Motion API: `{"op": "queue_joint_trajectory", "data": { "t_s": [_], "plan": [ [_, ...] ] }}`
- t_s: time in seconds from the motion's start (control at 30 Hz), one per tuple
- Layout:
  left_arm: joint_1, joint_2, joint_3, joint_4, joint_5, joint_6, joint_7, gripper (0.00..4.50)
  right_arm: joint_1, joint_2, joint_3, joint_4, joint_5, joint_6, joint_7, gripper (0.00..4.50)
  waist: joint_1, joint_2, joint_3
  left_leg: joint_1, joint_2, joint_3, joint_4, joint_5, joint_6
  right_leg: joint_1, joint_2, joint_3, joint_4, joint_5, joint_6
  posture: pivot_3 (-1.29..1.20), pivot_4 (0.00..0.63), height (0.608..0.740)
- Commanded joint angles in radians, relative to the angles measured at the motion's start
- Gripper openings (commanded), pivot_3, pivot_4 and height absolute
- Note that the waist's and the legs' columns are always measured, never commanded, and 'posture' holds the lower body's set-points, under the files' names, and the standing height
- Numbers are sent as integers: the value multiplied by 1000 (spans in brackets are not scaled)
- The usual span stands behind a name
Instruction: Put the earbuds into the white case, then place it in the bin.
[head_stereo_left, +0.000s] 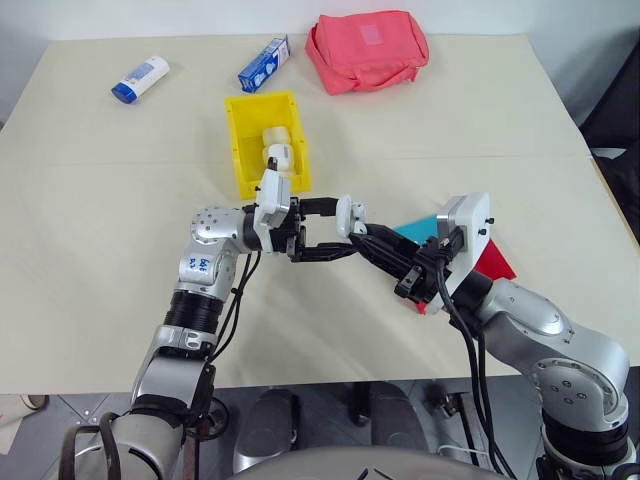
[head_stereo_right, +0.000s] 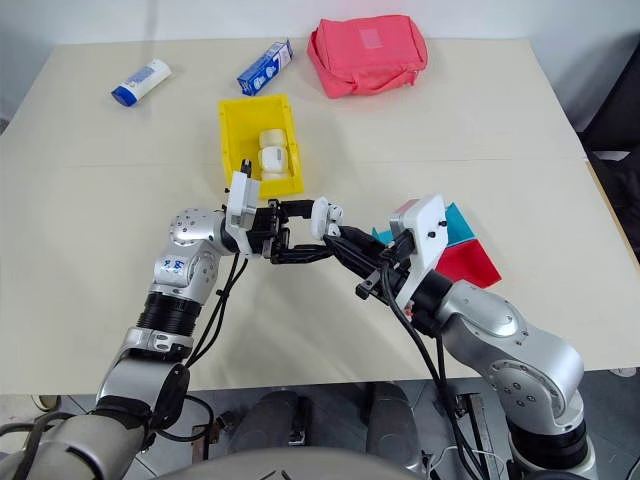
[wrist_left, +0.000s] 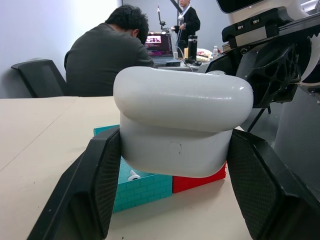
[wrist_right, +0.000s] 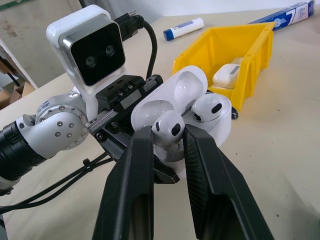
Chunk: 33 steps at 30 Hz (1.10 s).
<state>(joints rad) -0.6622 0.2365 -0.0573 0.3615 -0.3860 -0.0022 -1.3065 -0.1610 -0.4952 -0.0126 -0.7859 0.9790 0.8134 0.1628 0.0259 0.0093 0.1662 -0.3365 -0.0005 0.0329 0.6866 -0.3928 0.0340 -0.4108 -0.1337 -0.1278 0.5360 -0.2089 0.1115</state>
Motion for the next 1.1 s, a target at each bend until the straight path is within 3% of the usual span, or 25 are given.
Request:
{"op": "queue_joint_trajectory", "data": {
  "t_s": [0.03,0.2,0.57,0.67,0.93,1.03,1.1],
  "plan": [
    [-33,-10,22,-68,-43,-32,3,2797,17,-16,9,16,-16,30,-12,1209,0,0,0,0,0,0,0,0,0,0,0,0,0,0,0,0,150,740],
    [-33,-9,21,-68,-45,-32,7,2797,12,-20,9,17,-19,33,-14,2703,1,-1,0,0,0,0,0,0,0,0,0,0,0,0,0,0,150,740],
    [-28,-1,22,-70,-46,-22,3,2797,7,-61,-13,-1,-14,40,18,2703,0,0,0,0,0,0,0,0,0,0,0,0,0,0,0,0,150,740],
    [-31,8,23,-65,-44,-15,-1,2797,16,-119,-51,-15,2,50,44,2703,2,-1,0,0,-1,0,0,0,0,0,0,0,-1,0,0,0,150,740],
    [-103,85,-22,-10,33,-2,-19,2797,-9,-408,-192,-5,-8,95,217,2703,2,-1,0,-1,-1,0,-1,-1,2,0,0,-1,-4,0,-1,0,150,740],
    [-141,111,-46,14,70,10,-18,2797,-105,-477,-209,32,-2,127,225,2067,1,-1,1,-1,-1,0,-2,-1,2,0,1,-1,-6,0,-2,0,150,740],
    [-161,123,-64,25,97,7,-19,2797,-229,-490,-188,56,16,150,218,1413,0,-1,1,-1,0,0,-3,0,2,0,0,-1,-8,0,-3,0,150,740]
  ]
}}
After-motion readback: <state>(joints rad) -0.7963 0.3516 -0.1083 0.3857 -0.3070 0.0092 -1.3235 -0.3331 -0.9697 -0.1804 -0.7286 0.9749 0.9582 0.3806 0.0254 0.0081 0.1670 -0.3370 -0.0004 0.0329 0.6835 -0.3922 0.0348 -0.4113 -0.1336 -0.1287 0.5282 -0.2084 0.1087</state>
